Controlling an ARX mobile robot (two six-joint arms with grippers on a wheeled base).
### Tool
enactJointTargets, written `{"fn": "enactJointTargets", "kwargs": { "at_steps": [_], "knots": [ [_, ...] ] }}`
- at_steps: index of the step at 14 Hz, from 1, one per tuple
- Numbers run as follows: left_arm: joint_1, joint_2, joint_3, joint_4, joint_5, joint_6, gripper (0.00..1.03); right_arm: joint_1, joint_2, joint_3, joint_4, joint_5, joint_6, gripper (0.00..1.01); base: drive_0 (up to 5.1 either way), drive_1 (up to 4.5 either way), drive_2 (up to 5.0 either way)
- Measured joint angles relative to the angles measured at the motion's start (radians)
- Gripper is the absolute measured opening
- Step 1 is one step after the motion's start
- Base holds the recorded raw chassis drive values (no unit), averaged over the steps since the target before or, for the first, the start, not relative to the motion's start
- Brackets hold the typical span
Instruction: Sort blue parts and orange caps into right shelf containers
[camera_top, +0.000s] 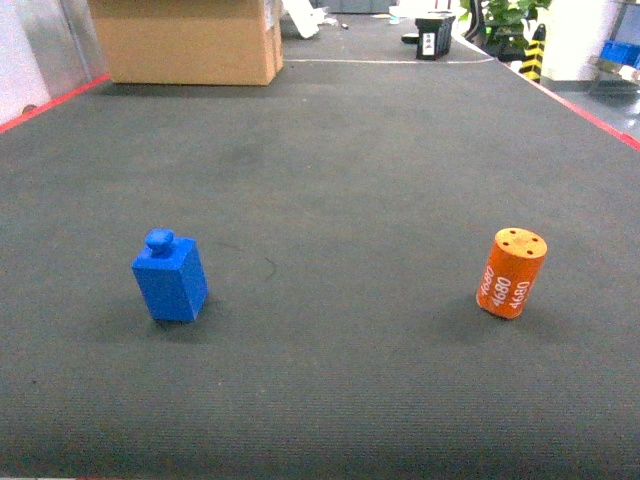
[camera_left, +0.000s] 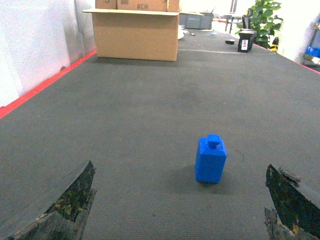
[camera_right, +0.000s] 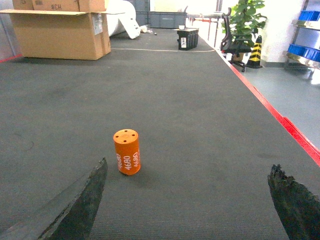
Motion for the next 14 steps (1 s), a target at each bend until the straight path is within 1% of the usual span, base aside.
{"fn": "enactJointTargets", "kwargs": {
  "at_steps": [14],
  "knots": [
    [0.0,0.0,0.0,0.0,0.001,0.0,0.98,0.0,0.0,0.0,0.0,0.0,0.0,0.98,0.0,0.0,0.0]
  ]
}}
